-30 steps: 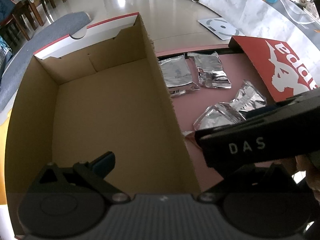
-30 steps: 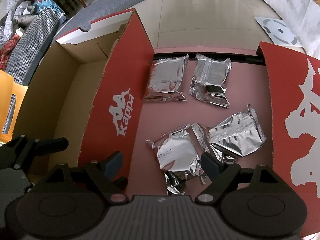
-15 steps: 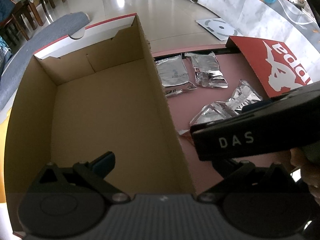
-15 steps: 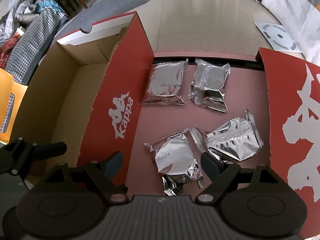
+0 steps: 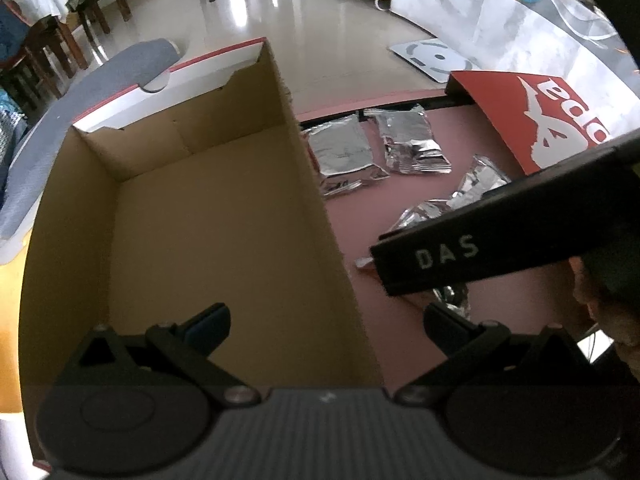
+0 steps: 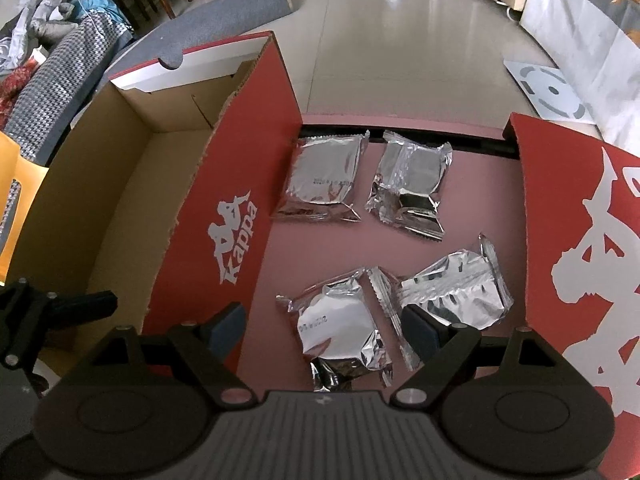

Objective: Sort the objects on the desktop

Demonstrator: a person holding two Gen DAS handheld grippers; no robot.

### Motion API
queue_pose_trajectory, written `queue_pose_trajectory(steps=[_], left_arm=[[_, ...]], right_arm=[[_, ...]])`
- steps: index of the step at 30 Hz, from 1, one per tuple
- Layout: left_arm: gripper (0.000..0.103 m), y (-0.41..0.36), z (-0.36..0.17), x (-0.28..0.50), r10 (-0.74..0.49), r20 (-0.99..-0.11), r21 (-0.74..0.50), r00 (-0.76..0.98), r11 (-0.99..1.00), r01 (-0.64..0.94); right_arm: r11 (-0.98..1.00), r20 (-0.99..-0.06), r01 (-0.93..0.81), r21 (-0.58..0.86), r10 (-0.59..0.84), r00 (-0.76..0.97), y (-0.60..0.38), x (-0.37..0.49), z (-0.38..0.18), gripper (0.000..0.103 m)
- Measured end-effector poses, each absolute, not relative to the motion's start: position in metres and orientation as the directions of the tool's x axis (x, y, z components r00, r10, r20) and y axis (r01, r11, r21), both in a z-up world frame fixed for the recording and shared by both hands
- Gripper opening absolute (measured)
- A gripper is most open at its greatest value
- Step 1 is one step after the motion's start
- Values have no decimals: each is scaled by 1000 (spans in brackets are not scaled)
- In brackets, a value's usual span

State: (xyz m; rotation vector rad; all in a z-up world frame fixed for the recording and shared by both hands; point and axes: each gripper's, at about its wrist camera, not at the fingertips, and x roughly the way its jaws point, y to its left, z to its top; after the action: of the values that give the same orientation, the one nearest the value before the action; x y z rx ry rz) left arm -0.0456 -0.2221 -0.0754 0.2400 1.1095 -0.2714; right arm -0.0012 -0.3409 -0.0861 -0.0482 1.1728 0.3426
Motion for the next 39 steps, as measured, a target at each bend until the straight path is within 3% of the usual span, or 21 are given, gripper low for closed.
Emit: queue_pose_trajectory(steps=[16,39], left_arm=[[103,-205,-80,-55,-71,-908,1,413,985,171],[103,-211,-66,-79,-21,-896,16,444,997,80]], right_arm=[[939,-900,-328,101,226,372,-341,-9,-79,85],[916,-853,-389,100,280,440,-342,-25,-59,85]])
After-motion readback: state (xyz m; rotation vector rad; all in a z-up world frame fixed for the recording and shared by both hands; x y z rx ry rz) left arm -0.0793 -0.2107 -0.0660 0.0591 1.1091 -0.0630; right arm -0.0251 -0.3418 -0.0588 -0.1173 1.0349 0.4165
